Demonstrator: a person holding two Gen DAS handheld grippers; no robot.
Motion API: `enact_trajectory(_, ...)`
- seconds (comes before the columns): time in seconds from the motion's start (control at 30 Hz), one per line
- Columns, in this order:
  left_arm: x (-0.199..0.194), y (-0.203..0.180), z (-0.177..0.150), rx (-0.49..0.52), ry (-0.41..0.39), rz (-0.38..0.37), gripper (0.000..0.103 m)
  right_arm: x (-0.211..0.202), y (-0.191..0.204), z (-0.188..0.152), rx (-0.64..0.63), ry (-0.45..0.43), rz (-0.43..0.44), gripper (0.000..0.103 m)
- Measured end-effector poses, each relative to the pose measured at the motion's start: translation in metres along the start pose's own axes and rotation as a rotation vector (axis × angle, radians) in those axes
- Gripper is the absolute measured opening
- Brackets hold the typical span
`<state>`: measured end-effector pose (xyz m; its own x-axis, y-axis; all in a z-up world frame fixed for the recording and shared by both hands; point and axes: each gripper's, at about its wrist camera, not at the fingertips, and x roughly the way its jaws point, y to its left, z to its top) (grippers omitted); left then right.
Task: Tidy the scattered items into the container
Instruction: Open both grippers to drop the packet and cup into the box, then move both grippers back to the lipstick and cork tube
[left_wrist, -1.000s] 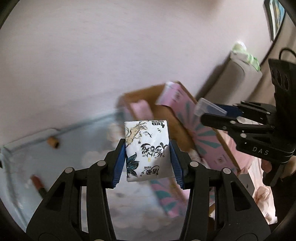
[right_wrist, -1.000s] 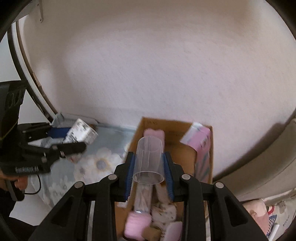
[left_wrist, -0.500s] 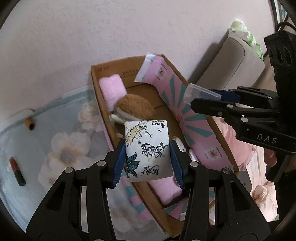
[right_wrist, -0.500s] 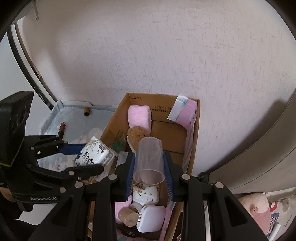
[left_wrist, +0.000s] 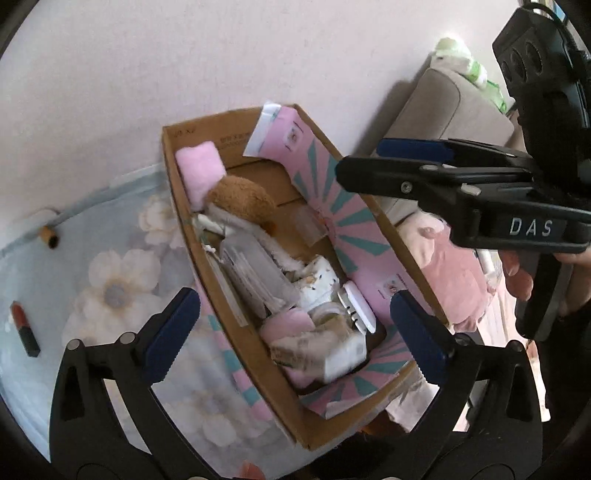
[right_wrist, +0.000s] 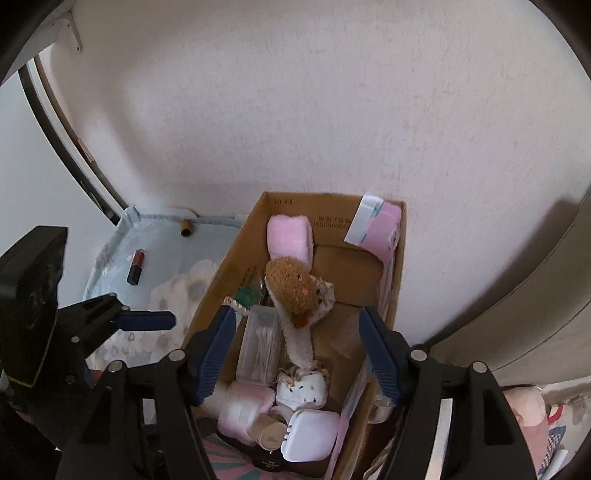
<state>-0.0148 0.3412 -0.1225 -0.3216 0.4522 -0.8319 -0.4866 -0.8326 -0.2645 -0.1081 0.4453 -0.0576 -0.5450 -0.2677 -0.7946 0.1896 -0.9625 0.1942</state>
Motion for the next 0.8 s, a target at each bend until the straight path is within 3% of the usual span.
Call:
enact_trajectory(0.4,-0.05,0.028,-0.017,-0.073,-0.097,0.086,0.103,-0.018,0.03,0.017,-0.075,-0.044,0.023,0.065)
enact_trajectory(0.67,-0.09,0.084,-0.046,-0.136,-0.125,0.199,0.103,-0.007,0.074,0.041,-0.155,-0.05,0.091,0.065)
enact_trajectory(0.8,-0.107,0.116,-0.063,-0.103,-0.115,0.275,0.103,0.006,0.102,0.048,-0.199,-0.041,0.146,0.065)
